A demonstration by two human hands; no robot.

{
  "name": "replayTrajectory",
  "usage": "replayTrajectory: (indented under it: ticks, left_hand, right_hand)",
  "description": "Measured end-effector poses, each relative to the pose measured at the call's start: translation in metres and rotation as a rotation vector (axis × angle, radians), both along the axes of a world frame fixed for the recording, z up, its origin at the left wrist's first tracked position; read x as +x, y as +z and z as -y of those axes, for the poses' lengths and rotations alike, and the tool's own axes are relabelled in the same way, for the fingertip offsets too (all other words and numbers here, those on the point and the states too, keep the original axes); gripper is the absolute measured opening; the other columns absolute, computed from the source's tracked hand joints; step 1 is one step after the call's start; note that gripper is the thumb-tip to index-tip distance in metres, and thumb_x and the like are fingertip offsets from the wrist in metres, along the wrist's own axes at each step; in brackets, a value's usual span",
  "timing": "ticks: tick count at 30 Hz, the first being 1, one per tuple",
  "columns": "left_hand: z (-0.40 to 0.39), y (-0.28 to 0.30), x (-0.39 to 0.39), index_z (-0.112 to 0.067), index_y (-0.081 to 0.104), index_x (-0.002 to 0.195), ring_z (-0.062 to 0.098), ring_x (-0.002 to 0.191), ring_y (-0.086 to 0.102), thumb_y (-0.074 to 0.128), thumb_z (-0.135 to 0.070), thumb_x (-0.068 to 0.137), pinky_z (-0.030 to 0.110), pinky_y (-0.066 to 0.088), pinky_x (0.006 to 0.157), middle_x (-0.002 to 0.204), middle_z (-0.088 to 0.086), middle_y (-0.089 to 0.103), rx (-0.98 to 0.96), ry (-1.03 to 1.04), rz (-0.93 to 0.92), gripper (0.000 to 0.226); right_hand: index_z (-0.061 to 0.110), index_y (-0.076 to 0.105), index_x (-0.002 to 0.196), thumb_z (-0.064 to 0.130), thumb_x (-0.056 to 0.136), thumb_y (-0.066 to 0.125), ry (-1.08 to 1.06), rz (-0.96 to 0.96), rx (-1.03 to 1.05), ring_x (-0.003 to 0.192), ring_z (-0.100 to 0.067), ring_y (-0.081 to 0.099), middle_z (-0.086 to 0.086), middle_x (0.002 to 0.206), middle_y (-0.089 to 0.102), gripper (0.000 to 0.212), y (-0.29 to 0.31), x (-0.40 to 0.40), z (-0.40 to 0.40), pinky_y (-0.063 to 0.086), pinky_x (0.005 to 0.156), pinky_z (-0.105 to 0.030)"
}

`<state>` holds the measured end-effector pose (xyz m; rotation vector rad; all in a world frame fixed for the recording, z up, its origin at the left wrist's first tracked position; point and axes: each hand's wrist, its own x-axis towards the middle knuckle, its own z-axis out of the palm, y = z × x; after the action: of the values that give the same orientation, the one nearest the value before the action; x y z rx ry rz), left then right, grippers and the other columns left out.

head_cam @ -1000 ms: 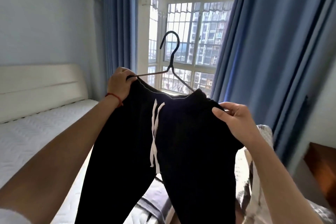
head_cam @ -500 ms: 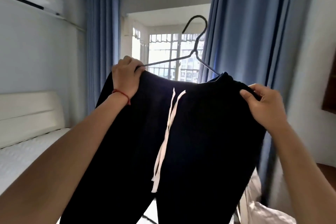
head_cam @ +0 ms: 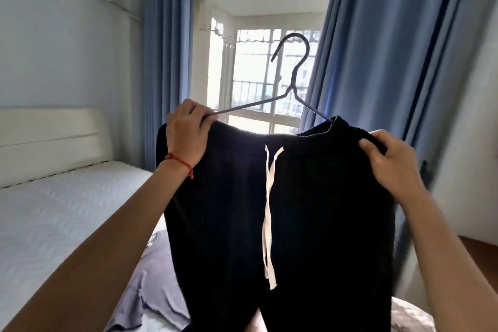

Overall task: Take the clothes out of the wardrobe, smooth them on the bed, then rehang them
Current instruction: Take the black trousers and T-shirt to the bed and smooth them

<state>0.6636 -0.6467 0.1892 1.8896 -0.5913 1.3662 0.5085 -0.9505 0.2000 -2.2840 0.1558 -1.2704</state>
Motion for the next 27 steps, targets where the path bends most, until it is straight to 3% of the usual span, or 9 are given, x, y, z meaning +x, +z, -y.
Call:
replayTrajectory:
  ticks: [6,9,11,14,16,18,22,25,27]
  left_hand:
    - [-0.052,-0.058,0.000,-0.005,0.069,0.085,0.029,0.083,0.058,0.059,-0.021,0.085,0.032,0.037,0.074,0.087,0.013,0.061,0.046,0.183,-0.090,0.019]
    - [-0.082,-0.094,0.005,-0.005,0.070,0.084,0.018,0.081,0.053,0.051,-0.032,0.083,0.034,0.039,0.071,0.083,0.013,0.060,0.019,0.226,-0.152,0.033]
    - [-0.103,-0.121,0.011,-0.005,0.070,0.083,0.023,0.080,0.056,0.054,-0.030,0.082,0.037,0.043,0.071,0.082,0.014,0.060,-0.001,0.266,-0.207,0.030]
    - [-0.136,-0.168,0.023,-0.005,0.069,0.081,0.030,0.075,0.060,0.059,-0.026,0.080,0.045,0.051,0.070,0.081,0.012,0.059,-0.020,0.321,-0.305,0.023]
    - [-0.157,-0.200,0.033,-0.006,0.070,0.079,0.030,0.073,0.060,0.059,-0.026,0.078,0.046,0.051,0.069,0.079,0.011,0.059,-0.038,0.355,-0.364,0.022]
    - [-0.174,-0.231,0.042,-0.006,0.070,0.077,0.030,0.071,0.060,0.063,-0.022,0.074,0.047,0.052,0.067,0.077,0.010,0.059,-0.058,0.401,-0.433,0.018]
    - [-0.204,-0.276,0.050,-0.007,0.071,0.074,0.029,0.069,0.059,0.065,-0.021,0.071,0.046,0.051,0.066,0.075,0.008,0.058,-0.092,0.494,-0.570,0.015]
    - [-0.225,-0.297,0.054,-0.007,0.071,0.074,0.030,0.067,0.060,0.067,-0.018,0.070,0.046,0.051,0.065,0.073,0.008,0.058,-0.112,0.584,-0.635,0.013]
    - [-0.238,-0.308,0.058,-0.006,0.071,0.073,0.030,0.066,0.060,0.070,-0.014,0.069,0.046,0.052,0.065,0.073,0.009,0.059,-0.136,0.649,-0.660,0.009]
  right_hand:
    - [0.010,0.063,0.088,0.018,0.090,0.056,0.197,-0.089,0.011,0.077,-0.021,0.054,-0.005,0.075,0.060,0.011,-0.041,0.061,-0.028,0.031,0.066,-0.022]
    - [0.013,0.063,0.085,0.018,0.088,0.058,0.280,-0.146,0.000,0.073,-0.016,0.055,-0.007,0.074,0.063,0.008,-0.068,0.101,-0.048,0.037,0.063,-0.015]
    - [0.020,0.063,0.083,0.018,0.088,0.060,0.347,-0.198,0.000,0.069,-0.008,0.053,-0.002,0.071,0.062,0.007,-0.089,0.127,-0.065,0.037,0.064,-0.009]
    - [0.011,0.066,0.091,0.017,0.088,0.060,0.435,-0.329,0.012,0.079,-0.015,0.056,-0.002,0.077,0.062,0.009,-0.128,0.170,-0.093,0.036,0.070,-0.022]
    - [0.009,0.067,0.091,0.015,0.087,0.060,0.504,-0.395,-0.007,0.082,-0.016,0.058,-0.003,0.079,0.064,0.009,-0.157,0.199,-0.113,0.034,0.071,-0.020]
    - [0.015,0.067,0.086,0.013,0.086,0.061,0.574,-0.466,-0.024,0.081,-0.014,0.059,-0.002,0.079,0.066,0.006,-0.188,0.229,-0.131,0.034,0.070,-0.018]
    - [0.038,0.055,0.074,0.010,0.084,0.064,0.686,-0.586,0.002,0.075,0.000,0.055,0.005,0.077,0.065,0.030,-0.238,0.283,-0.167,0.037,0.071,-0.007]
    - [0.035,0.056,0.072,0.007,0.083,0.065,0.753,-0.671,0.038,0.069,0.010,0.056,0.012,0.070,0.064,0.031,-0.264,0.321,-0.200,0.037,0.068,-0.004]
    - [0.024,0.061,0.076,0.008,0.083,0.065,0.798,-0.733,0.030,0.073,-0.006,0.059,0.006,0.073,0.066,0.018,-0.276,0.350,-0.222,0.038,0.067,-0.008]
